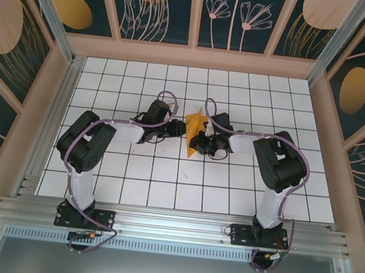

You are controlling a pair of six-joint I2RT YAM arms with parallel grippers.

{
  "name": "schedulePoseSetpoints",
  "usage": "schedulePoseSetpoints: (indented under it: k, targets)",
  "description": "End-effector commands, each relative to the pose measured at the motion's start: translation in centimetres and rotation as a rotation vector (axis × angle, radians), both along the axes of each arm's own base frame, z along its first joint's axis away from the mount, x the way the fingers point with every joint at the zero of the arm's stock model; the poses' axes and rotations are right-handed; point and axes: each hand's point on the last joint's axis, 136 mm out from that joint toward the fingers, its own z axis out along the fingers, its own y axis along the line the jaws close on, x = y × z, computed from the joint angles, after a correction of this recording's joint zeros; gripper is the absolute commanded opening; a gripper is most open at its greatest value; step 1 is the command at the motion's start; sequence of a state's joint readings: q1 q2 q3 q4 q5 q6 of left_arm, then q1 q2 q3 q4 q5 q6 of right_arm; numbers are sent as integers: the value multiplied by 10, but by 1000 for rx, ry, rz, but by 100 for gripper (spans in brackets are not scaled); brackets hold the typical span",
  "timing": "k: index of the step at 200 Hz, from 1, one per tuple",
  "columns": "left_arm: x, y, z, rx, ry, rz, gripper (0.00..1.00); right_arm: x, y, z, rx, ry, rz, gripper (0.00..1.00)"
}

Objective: Fold a paper plane with a square sheet of paper (pick it up from the middle)
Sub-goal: Fourth fold the wing at the center of the table.

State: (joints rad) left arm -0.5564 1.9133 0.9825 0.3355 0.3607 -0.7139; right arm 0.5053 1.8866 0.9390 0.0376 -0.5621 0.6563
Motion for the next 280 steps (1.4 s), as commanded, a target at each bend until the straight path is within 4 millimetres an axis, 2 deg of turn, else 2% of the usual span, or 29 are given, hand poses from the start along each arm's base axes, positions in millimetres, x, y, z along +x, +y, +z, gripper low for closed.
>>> schedulePoseSetpoints:
  k: [1, 30, 54, 82, 104, 113, 115, 120, 164, 280]
  targets:
    - [-1, -13, 32, -146, -72, -33, 29, -19, -26, -29, -93, 114, -58, 15]
    - [-6, -17, 23, -181, -45, -52, 20, -20, -28, -30, -89, 122, -65, 15]
    - [-9, -24, 28, -233, -64, -93, 15, -19, -28, -30, -88, 121, -59, 15]
    - [-8, -28, 26, -245, -66, -112, 15, -20, -28, -32, -95, 126, -56, 15]
    - [-1, -22, 2, -150, -9, -66, 10, -20, -28, -31, -97, 124, -55, 15]
    - [-2, -19, -8, -122, 10, -61, 10, -20, -28, -31, -97, 125, -54, 15]
    - [3, -22, -2, -129, -5, -61, 10, -19, -28, -31, -96, 125, -54, 15]
    - [6, -23, 0, -128, -12, -58, 10, -20, -28, -32, -97, 126, -54, 15]
    - [15, -26, -9, -88, -11, -64, 10, -21, -29, -34, -103, 133, -52, 15]
    - [24, -26, -41, -2, 11, -71, 9, -24, -31, -38, -110, 140, -48, 15]
